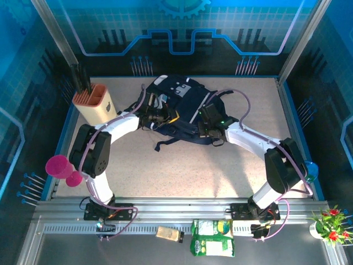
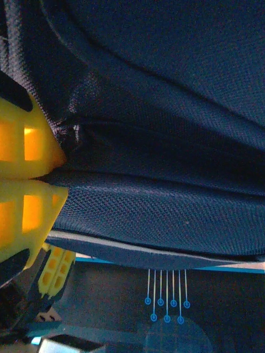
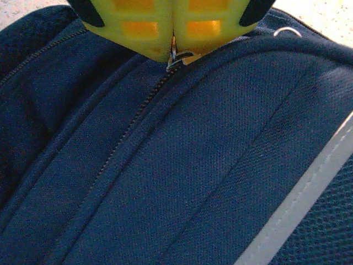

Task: Pack the student bag
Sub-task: Zip the student bag at the top-center of the table.

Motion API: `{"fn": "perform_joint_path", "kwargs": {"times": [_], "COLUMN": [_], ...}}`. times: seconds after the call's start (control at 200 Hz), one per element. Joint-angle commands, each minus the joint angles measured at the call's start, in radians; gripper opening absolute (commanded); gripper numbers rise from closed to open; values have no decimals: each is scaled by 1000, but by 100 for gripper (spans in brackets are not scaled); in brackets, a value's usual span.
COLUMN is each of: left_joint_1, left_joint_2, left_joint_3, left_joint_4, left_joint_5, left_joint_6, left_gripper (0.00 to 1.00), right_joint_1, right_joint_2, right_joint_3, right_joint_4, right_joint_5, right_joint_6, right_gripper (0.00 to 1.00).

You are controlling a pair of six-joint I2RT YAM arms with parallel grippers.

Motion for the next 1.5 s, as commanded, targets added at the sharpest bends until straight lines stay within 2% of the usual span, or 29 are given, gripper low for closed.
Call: {"fn": "perform_joint_path", "kwargs": {"times": [0.0,0.185,0.27,0.425,0.64,0.725,0.8,1.006,1.156,1.496], "left_joint_1": [19,21,24,49,99,120,136,126,84,17], "left_joint_2": [56,157,179,186,40,-36,-107,-211,-229,-193], "left_joint_3": [108,274,314,347,174,68,-35,-215,-244,-232], "left_joint_4": [-45,-127,-131,-180,-156,-125,-29,145,138,75], "left_joint_5": [10,-41,-94,-157,-206,-183,-97,-3,-19,-140], "left_joint_6": [86,124,125,141,112,36,-61,-235,-245,-213], "left_gripper": [0,0,0,7,31,35,37,39,39,40], "right_joint_1": [-27,16,54,119,154,162,166,166,165,164], "right_joint_2": [-70,-144,-136,-72,66,109,134,154,150,146], "right_joint_3": [-48,-129,-114,-40,88,131,159,176,170,159], "right_joint_4": [-58,-6,15,68,144,168,174,186,195,199], "right_joint_5": [-32,-189,-220,-286,-385,-416,-433,-469,-481,-486], "right_joint_6": [-56,-34,-22,-17,1,6,5,10,14,20], "right_gripper": [0,0,0,0,0,0,0,0,0,0]}}
